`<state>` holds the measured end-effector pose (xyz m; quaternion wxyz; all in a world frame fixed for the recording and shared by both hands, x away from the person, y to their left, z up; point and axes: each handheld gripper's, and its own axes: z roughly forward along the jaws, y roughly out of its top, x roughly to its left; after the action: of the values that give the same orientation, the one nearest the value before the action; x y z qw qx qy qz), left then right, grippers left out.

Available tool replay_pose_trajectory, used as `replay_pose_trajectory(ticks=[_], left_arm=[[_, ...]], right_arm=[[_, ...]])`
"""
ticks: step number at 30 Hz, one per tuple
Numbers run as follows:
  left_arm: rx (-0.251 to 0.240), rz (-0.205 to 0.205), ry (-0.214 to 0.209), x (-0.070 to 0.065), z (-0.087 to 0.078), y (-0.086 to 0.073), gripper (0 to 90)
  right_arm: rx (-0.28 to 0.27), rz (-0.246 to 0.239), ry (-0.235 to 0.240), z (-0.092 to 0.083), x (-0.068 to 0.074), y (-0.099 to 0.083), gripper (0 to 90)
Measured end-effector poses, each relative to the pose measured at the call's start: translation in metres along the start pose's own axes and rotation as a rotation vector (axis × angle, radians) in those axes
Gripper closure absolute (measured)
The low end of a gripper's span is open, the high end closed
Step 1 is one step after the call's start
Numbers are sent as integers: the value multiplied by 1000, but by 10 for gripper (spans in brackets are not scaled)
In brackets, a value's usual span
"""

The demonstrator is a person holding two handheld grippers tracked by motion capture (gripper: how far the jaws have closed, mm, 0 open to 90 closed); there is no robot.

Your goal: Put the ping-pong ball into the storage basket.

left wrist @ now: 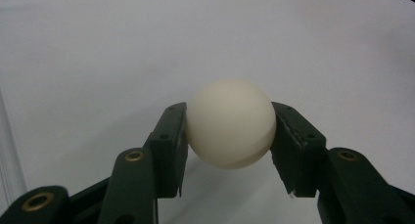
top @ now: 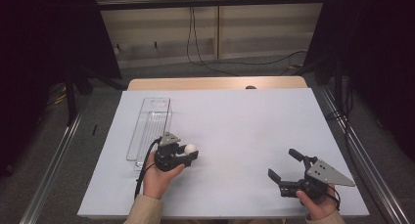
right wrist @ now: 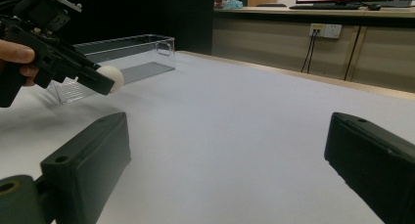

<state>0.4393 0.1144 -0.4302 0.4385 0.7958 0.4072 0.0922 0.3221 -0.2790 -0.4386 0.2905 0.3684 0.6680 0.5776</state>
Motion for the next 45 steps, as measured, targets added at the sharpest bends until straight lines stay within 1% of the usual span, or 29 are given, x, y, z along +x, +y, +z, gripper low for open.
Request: replay_pose_trajectory(ticks=[1,3,5,10,11,14,19,20,22,27,29,30,34,38,39,41,45], left_arm=[[0,-1,-5,0,0,0,512],[-4,-7,1,0,-1,1,512],[3,2,2,1,-2,1,512],[1,5,3,1,-4,3,512],[-5,-2,1,1,-5,3,511],[-4,3,2,2,-6,4,512],[-6,-5,6,2,-8,5,512],[-9,-6,-1,3,-9,5,512],[-5,4,5,3,-10,5,512],[-13,-10,3,4,-11,6,512],[-14,-11,5,4,-11,6,512],[-9,-4,6,5,-12,6,512],[-18,-16,9,5,-14,8,512],[-13,-9,6,7,-16,8,512],[-14,-16,0,8,-16,8,512],[-15,-21,7,7,-16,8,512],[-13,-21,1,8,-17,8,512]], right_arm=[[0,0,0,0,0,0,27],[0,-1,0,0,0,0,26],[-1,3,-1,0,0,0,27],[-3,6,-3,0,0,0,27],[-3,6,-3,0,0,0,27],[-3,7,-4,0,0,0,26],[-3,7,-3,0,0,0,27],[-1,-2,-1,0,0,0,27],[-1,-2,0,0,0,0,27],[-2,0,-2,0,0,0,27],[-2,0,-1,0,0,0,27],[-3,-1,-1,0,0,0,27],[-3,-1,-1,0,0,0,27],[-1,-2,0,0,0,0,27],[-1,-1,0,0,0,0,27],[-4,0,-1,0,0,0,27],[-3,3,-2,0,0,0,27]])
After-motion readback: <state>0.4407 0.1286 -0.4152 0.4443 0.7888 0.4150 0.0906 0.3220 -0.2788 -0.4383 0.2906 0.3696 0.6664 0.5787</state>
